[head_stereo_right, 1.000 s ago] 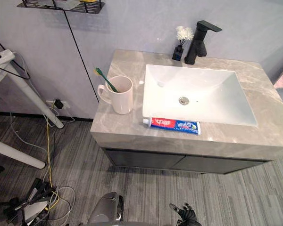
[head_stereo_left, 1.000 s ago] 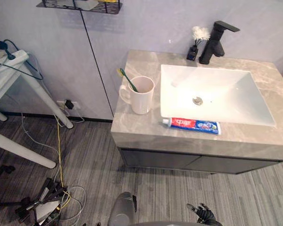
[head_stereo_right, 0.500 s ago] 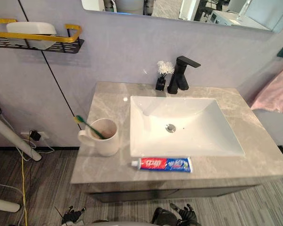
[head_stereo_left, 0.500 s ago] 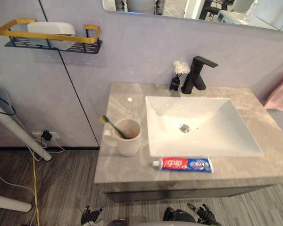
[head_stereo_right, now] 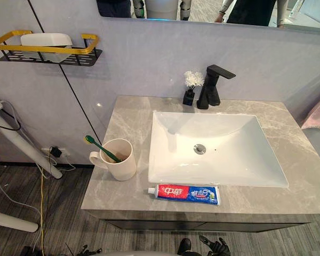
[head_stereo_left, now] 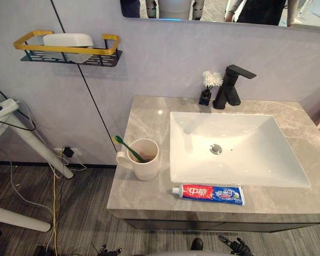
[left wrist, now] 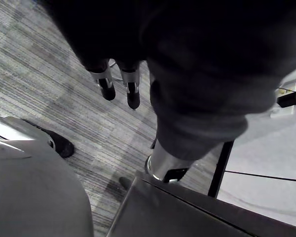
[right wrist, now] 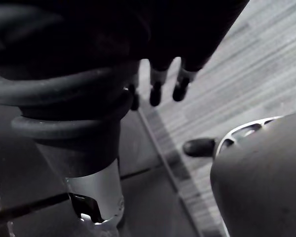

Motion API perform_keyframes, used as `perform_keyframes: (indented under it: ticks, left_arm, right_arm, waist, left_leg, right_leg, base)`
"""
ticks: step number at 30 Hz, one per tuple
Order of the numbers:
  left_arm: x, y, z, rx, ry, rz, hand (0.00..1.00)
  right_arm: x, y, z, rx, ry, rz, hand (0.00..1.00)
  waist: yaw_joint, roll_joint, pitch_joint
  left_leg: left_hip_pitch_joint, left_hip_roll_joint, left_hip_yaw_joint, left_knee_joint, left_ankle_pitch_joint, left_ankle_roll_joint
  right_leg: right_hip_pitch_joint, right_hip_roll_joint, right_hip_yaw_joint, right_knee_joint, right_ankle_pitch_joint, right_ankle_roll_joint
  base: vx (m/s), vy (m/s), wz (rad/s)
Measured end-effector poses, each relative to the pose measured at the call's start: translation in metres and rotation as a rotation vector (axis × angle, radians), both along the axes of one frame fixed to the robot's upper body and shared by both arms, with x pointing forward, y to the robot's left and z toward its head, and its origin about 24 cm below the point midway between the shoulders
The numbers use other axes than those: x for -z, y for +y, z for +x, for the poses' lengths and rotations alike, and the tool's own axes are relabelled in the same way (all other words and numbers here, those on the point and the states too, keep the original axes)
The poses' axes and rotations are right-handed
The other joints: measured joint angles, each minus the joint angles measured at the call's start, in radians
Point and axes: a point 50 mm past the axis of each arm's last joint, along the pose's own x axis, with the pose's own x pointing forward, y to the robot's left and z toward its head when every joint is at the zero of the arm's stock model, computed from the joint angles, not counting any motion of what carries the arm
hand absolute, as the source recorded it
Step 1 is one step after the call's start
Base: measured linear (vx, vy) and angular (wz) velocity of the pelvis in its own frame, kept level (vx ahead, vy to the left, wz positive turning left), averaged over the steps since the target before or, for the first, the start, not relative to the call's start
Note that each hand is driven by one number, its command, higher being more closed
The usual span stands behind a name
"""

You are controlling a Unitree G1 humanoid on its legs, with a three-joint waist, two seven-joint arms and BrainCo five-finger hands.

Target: Organize washtable

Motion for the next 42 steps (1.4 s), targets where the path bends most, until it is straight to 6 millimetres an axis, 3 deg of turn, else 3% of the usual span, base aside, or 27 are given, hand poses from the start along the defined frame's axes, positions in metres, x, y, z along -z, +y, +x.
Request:
perform_keyframes:
  ticks: [12, 15, 18, 20, 22, 24, 26, 29, 31, 33, 36, 37, 40, 42]
  left_arm:
    - [0.001, -0.004, -0.008, -0.017, 0.013, -0.008, 0.0]
    - [0.0, -0.004, -0.005, -0.016, 0.0, -0.005, 0.0]
    - [-0.001, -0.012, 0.002, -0.018, -0.027, -0.016, 0.0]
    - [-0.001, -0.014, 0.003, -0.013, -0.031, -0.021, 0.0]
    - [-0.001, -0.016, 0.004, -0.003, -0.034, -0.025, 0.0]
    - [-0.003, -0.009, 0.01, 0.014, -0.055, -0.004, 0.0]
    - [-0.004, -0.005, 0.014, 0.025, -0.062, 0.007, 0.0]
    - [-0.004, 0.001, 0.011, 0.055, -0.042, 0.029, 0.0]
    - [-0.004, 0.001, 0.012, 0.052, -0.039, 0.031, 0.0]
    - [-0.004, 0.003, 0.009, 0.03, -0.027, 0.039, 0.0]
    - [-0.004, 0.01, -0.002, -0.039, -0.004, 0.053, 0.0]
    - [-0.004, 0.015, -0.005, -0.066, 0.003, 0.061, 0.0]
    - [-0.001, 0.002, -0.008, -0.082, 0.015, 0.029, 0.0]
    - [0.0, -0.002, -0.008, -0.095, 0.017, 0.027, 0.0]
  right_arm:
    - [-0.002, 0.001, 0.011, -0.051, -0.024, -0.01, 0.0]
    - [-0.002, 0.001, 0.011, -0.047, -0.027, -0.009, 0.0]
    - [-0.007, -0.002, 0.025, -0.083, -0.069, -0.032, 0.0]
    - [-0.009, -0.004, 0.029, -0.103, -0.084, -0.045, 0.0]
    - [-0.011, -0.002, 0.033, -0.132, -0.096, -0.05, 0.0]
    - [-0.012, 0.001, 0.035, -0.158, -0.105, -0.054, 0.0]
    - [-0.01, 0.004, 0.03, -0.153, -0.097, -0.044, 0.0]
    - [-0.009, 0.009, 0.025, -0.16, -0.09, -0.029, 0.0]
    - [-0.008, 0.01, 0.023, -0.161, -0.086, -0.025, 0.0]
    - [-0.006, 0.012, 0.018, -0.158, -0.074, -0.017, 0.0]
    - [-0.003, 0.018, 0.01, -0.139, -0.059, 0.014, 0.0]
    - [-0.001, 0.02, 0.006, -0.129, -0.041, 0.03, 0.0]
    - [-0.001, 0.006, 0.003, -0.132, -0.012, -0.002, 0.0]
    - [-0.001, 0.002, 0.004, -0.161, 0.001, -0.013, 0.0]
  waist:
    - [0.003, 0.011, 0.002]
    - [0.005, 0.008, 0.006]
    - [0.007, 0.049, 0.049]
    - [0.007, 0.061, 0.058]
    - [0.007, 0.058, 0.058]
    - [0.023, 0.03, 0.07]
    - [0.035, 0.02, 0.077]
    - [0.03, 0.001, 0.054]
    - [0.032, -0.003, 0.049]
    - [0.032, -0.008, 0.025]
    - [0.033, -0.046, -0.004]
    - [0.034, -0.075, -0.021]
    - [0.057, -0.013, -0.039]
    - [0.059, 0.0, -0.043]
  left_leg:
    - [-0.027, -0.002, 0.027, -0.009, 0.006, 0.004]
    - [-0.07, -0.011, 0.026, 0.07, 0.003, 0.002]
    - [-0.166, 0.018, 0.0, 0.314, -0.075, 0.003]
    - [-0.185, 0.02, 0.002, 0.381, -0.106, 0.014]
    - [-0.202, 0.01, 0.015, 0.411, -0.135, 0.032]
    - [-0.207, -0.017, 0.077, 0.402, -0.166, 0.079]
    - [-0.205, -0.031, 0.109, 0.405, -0.167, 0.086]
    - [-0.195, -0.028, 0.131, 0.399, -0.155, 0.104]
    - [-0.187, -0.013, 0.129, 0.367, -0.125, 0.095]
    - [-0.175, 0.015, 0.121, 0.283, -0.067, 0.062]
    - [-0.176, 0.024, 0.104, 0.225, -0.026, 0.018]
    - [-0.182, 0.019, 0.089, 0.206, -0.014, -0.004]
    - [-0.177, 0.049, 0.023, 0.113, 0.037, -0.027]
    - [-0.174, 0.062, -0.008, 0.063, 0.08, -0.042]
  right_leg:
    - [-0.037, -0.002, 0.001, 0.005, 0.004, 0.002]
    - [-0.037, -0.01, 0.0, 0.013, 0.004, 0.002]
    - [-0.07, -0.018, -0.003, 0.149, -0.023, -0.01]
    - [-0.083, -0.024, -0.001, 0.198, -0.038, -0.005]
    - [-0.119, -0.044, 0.008, 0.253, -0.051, 0.008]
    - [-0.169, -0.078, 0.036, 0.3, -0.059, 0.018]
    - [-0.182, -0.103, 0.04, 0.306, -0.056, 0.015]
    - [-0.178, -0.139, -0.006, 0.34, -0.057, 0.01]
    - [-0.176, -0.141, -0.001, 0.416, -0.096, -0.014]
    - [-0.173, -0.138, 0.024, 0.529, -0.167, -0.022]
    - [-0.135, -0.144, 0.081, 0.537, -0.249, 0.034]
    - [-0.112, -0.135, 0.082, 0.464, -0.301, 0.068]
    - [-0.047, -0.046, 0.043, 0.278, -0.238, 0.035]
    - [-0.014, -0.012, 0.02, 0.186, -0.192, 0.019]
  base:
    - [0.0, 0.002, -0.03]
    - [0.0, 0.008, 0.1]
    - [-0.08, 0.099, 0.1]
    - [-0.13, 0.141, 0.0]
    - [-0.17, 0.132, -0.13]
    - [-0.28, 0.145, -0.29]
    - [-0.28, 0.099, -0.36]
    - [-0.18, 0.005, -0.2]
    - [-0.07, -0.1, 0.03]
    - [-0.02, -0.156, 0.04]
    - [0.02, -0.267, 0.1]
    - [0.03, -0.395, 0.13]
    - [0.02, -0.264, 0.12]
    - [0.02, -0.145, 0.21]
